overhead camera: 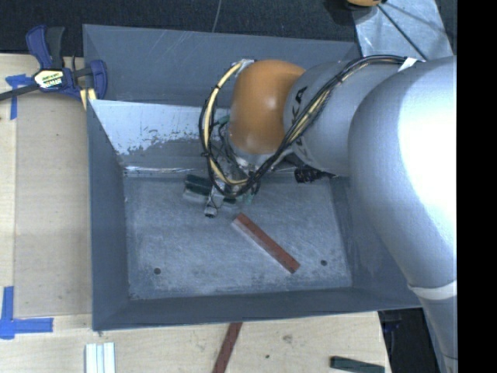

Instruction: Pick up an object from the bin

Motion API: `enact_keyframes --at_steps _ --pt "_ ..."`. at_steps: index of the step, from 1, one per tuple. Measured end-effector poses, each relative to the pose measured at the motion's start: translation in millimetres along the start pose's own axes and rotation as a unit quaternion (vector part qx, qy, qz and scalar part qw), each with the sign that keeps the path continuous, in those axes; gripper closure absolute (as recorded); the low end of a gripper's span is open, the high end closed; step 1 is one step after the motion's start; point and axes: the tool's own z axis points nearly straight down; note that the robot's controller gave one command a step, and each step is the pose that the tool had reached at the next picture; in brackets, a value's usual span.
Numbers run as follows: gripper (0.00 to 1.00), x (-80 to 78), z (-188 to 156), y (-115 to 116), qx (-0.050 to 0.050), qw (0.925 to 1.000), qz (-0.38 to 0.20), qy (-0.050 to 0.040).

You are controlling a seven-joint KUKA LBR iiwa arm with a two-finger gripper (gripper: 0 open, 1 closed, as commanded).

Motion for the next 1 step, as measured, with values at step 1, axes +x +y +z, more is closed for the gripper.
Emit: enact_keyframes --at_steps 1 --pt "1.0 0.0 0.0 0.0 0.0 1.0 0.0 0.0"
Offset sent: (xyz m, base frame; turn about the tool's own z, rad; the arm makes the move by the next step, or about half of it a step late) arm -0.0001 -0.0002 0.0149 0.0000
